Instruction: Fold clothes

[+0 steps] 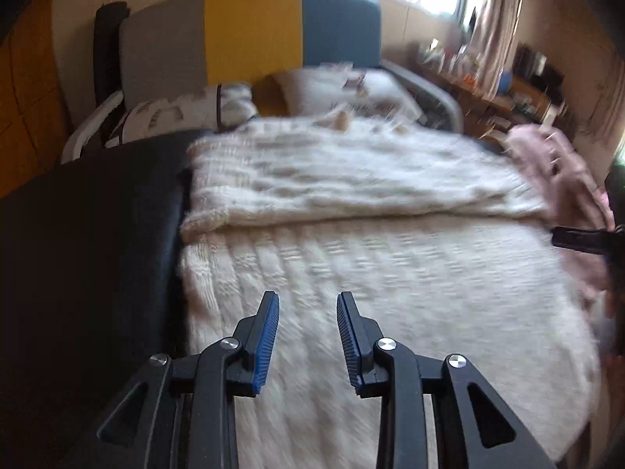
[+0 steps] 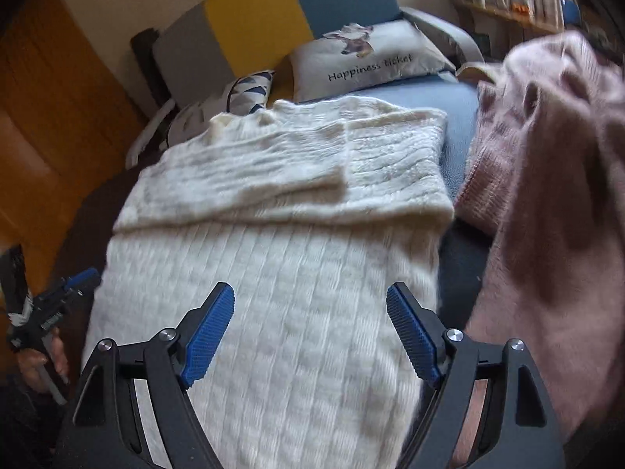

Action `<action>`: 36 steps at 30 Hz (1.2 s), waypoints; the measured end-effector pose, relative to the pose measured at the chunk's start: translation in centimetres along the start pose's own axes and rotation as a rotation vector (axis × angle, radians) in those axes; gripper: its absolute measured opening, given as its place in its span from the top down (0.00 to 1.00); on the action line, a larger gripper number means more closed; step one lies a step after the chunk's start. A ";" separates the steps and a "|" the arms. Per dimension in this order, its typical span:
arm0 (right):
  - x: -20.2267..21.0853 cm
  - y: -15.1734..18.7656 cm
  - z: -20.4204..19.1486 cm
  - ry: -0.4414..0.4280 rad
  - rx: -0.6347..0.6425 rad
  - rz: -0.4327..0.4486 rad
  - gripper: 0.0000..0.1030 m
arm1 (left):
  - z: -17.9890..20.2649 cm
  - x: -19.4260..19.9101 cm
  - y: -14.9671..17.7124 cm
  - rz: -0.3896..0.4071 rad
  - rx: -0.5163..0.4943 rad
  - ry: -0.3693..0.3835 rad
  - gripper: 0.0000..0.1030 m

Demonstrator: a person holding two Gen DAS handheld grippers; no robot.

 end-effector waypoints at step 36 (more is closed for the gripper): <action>-8.1 -9.2 -3.7 0.136 0.178 0.039 0.19 | -2.3 -6.7 -9.9 0.059 -0.005 0.002 0.68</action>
Point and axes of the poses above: each gripper's, at about its wrist camera, not at the fingertips, and x roughly against the way its jaws point, z to its right, y to its underside, the point moved 3 cm from there along -x, roughly the way its jaws point, and after that the axes turned 9 degrees about y, right-handed, at the moved point
